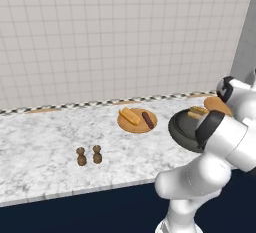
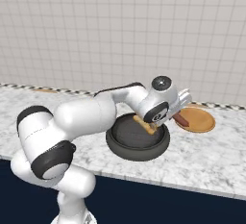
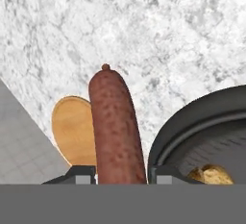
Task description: Place one bun and one sausage from the bowl on each plate.
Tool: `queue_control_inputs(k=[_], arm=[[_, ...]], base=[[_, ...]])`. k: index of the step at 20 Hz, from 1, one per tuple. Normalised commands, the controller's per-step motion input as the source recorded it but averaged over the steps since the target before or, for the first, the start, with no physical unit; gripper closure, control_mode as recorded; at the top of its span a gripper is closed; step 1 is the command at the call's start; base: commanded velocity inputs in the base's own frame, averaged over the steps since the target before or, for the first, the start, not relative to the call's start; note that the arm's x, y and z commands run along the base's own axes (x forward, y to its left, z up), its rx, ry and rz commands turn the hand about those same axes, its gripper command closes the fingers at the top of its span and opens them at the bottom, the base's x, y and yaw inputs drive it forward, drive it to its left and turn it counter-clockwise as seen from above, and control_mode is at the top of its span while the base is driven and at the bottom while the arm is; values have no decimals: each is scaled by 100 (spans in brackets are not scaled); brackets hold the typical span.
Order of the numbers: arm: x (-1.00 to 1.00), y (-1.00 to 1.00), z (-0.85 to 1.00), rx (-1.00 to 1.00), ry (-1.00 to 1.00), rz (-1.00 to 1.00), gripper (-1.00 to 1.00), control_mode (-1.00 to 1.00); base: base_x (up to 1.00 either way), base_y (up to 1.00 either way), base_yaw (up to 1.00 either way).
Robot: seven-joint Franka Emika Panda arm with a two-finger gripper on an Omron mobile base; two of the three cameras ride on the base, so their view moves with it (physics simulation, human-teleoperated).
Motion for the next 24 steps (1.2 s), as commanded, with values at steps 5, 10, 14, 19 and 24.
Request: queue_control_inputs(k=[5,10,14,19,24], arm=[[22,0,-24,-2,15,-2,100,-100],[66,-6,-2,-1,15,-3,100,-100],[90,-40,-28,0,15,-5,100,-100],[85,-48,-28,4,17,-6,100,-100],[34,-53,-47,12,22,-4,100,-100]], base=[[0,0,0],[0,0,0],[0,0,0],[0,0,0],[0,0,0]])
